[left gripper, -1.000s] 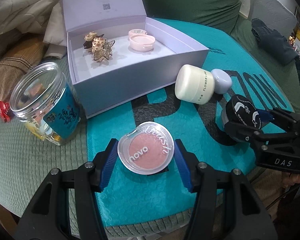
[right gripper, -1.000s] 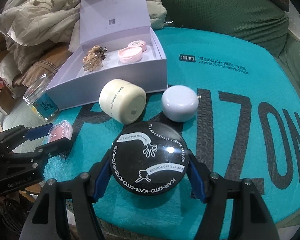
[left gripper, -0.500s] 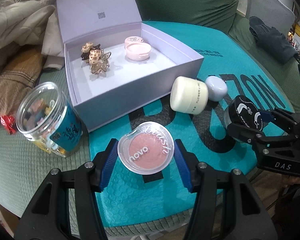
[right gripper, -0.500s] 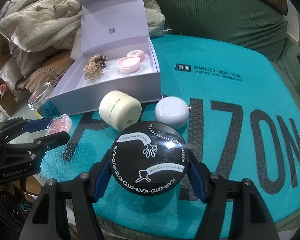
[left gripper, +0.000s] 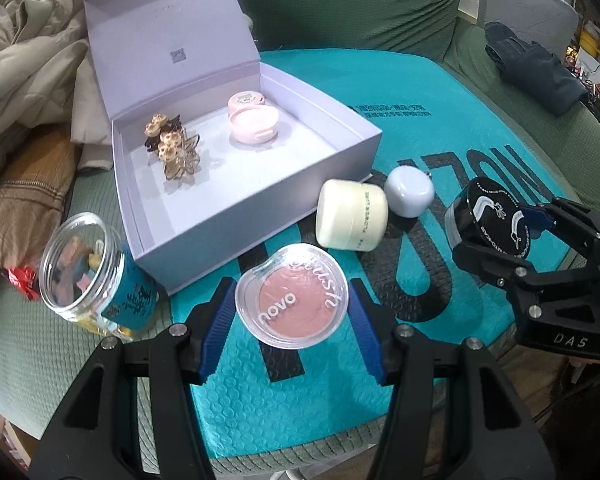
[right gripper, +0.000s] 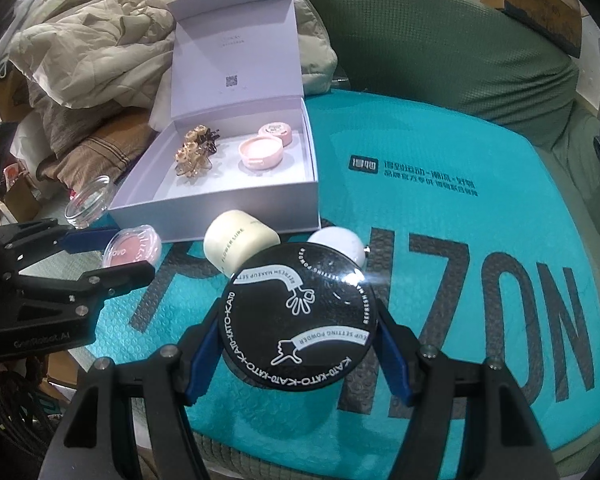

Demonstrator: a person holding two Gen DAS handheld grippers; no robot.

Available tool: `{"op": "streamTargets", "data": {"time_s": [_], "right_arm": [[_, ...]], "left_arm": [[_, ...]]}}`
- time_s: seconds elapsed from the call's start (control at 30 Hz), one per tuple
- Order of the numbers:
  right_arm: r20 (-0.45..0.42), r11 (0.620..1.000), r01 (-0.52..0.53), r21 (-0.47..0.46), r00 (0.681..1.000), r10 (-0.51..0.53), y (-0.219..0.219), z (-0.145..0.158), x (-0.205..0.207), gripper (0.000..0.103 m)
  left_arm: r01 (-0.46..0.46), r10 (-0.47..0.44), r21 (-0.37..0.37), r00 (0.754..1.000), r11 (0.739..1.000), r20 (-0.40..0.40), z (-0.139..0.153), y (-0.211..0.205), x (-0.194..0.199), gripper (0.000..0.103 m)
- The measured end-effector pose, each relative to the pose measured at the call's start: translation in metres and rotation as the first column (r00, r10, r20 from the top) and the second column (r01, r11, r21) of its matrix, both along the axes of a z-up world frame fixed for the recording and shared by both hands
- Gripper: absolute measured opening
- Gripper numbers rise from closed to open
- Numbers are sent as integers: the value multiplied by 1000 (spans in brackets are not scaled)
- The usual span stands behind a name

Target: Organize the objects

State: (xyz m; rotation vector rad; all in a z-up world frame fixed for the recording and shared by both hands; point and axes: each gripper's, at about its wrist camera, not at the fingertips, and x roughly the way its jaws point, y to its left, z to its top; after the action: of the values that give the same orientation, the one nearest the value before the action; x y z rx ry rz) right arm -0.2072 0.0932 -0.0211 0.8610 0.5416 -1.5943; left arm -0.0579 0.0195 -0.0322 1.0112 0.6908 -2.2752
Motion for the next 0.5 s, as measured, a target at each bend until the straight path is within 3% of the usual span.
{"op": "streamTargets", "data": {"time_s": [0.5], "right_arm": [[-28, 999, -47, -17, 999, 47, -22, 25, 1, 70]], "left_arm": [[16, -15, -29, 1000, 999, 4, 18, -27, -6, 54]]}}
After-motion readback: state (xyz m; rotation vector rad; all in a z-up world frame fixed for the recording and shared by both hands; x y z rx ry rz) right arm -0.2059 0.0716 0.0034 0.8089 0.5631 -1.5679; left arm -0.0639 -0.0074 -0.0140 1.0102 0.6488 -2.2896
